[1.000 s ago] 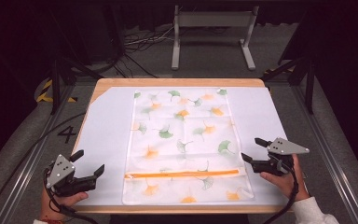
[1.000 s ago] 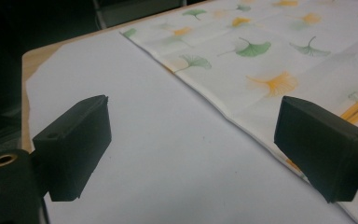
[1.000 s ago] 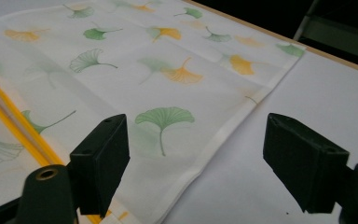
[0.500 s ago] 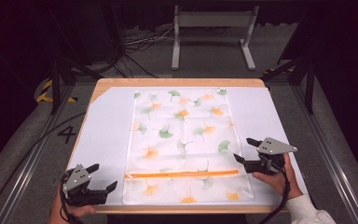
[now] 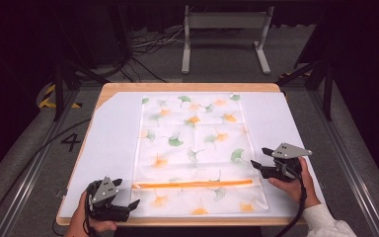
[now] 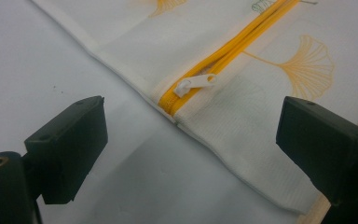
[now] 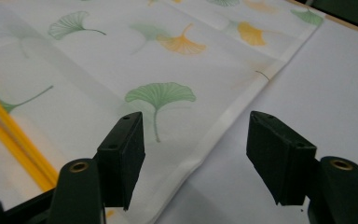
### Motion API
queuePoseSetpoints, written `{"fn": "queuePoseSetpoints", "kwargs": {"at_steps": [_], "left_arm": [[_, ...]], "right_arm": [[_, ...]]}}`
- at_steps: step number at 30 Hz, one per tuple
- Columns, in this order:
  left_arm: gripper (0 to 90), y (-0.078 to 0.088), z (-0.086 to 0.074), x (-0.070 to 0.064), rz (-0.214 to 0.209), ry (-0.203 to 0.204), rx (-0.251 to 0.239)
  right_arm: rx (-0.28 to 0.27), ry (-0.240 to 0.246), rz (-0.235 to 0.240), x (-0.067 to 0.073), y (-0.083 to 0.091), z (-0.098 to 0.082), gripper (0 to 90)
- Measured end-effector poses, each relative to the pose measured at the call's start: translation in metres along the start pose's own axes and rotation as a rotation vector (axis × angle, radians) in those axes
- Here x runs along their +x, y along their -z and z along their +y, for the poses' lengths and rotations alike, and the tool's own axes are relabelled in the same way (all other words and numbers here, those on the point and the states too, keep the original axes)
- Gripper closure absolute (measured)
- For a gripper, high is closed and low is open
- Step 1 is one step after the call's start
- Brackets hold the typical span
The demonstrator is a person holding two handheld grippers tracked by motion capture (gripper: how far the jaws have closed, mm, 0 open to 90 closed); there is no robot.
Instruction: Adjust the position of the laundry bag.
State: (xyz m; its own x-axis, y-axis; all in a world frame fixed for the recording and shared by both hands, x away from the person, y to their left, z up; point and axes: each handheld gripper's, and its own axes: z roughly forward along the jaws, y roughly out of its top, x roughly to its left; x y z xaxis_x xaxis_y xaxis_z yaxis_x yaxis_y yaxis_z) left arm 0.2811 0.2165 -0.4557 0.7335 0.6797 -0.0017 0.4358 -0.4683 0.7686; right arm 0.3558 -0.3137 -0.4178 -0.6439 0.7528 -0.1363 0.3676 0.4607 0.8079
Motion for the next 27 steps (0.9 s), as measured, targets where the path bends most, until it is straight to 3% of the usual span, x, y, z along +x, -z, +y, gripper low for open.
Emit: {"fn": "queuePoseSetpoints", "kwargs": {"at_steps": [6,7,9,11,15,17,20,25,27], "left_arm": [[9.1,-0.007,0.003,-0.001,-0.005,-0.007,0.036],[9.2,-0.007,0.003,-0.001,-0.001,-0.009,0.045],[9.3,-0.009,0.002,-0.002,-0.001,-0.012,0.06],[10.4,-0.009,0.001,-0.001,0.0,-0.012,0.074],[12.9,-0.01,0.0,0.001,-0.001,-0.003,0.081],[13.4,-0.01,0.0,0.001,0.004,-0.004,0.082],[14.3,-0.01,0.0,0.001,-0.004,0.006,0.08],[21.1,-0.008,0.002,0.001,-0.004,0.011,0.092],[29.7,-0.007,0.003,0.0,-0.007,-0.005,0.09]], "right_arm": [[0.033,-0.054,-0.005,-0.021,-0.026,0.015,35.4],[0.052,-0.053,-0.028,-0.024,-0.034,0.017,34.9],[0.071,-0.079,-0.012,-0.03,-0.047,0.019,33.2],[0.108,-0.072,-0.043,-0.032,-0.06,0.021,32.9],[0.154,-0.092,-0.043,-0.033,-0.078,0.027,36.8],[0.177,-0.107,-0.057,-0.034,-0.083,0.028,40.3],[0.184,-0.155,-0.025,-0.035,-0.084,0.029,48.3],[0.19,-0.139,0.004,-0.031,-0.08,0.029,70.3],[0.189,-0.141,-0.003,-0.031,-0.08,0.028,78.8]]}}
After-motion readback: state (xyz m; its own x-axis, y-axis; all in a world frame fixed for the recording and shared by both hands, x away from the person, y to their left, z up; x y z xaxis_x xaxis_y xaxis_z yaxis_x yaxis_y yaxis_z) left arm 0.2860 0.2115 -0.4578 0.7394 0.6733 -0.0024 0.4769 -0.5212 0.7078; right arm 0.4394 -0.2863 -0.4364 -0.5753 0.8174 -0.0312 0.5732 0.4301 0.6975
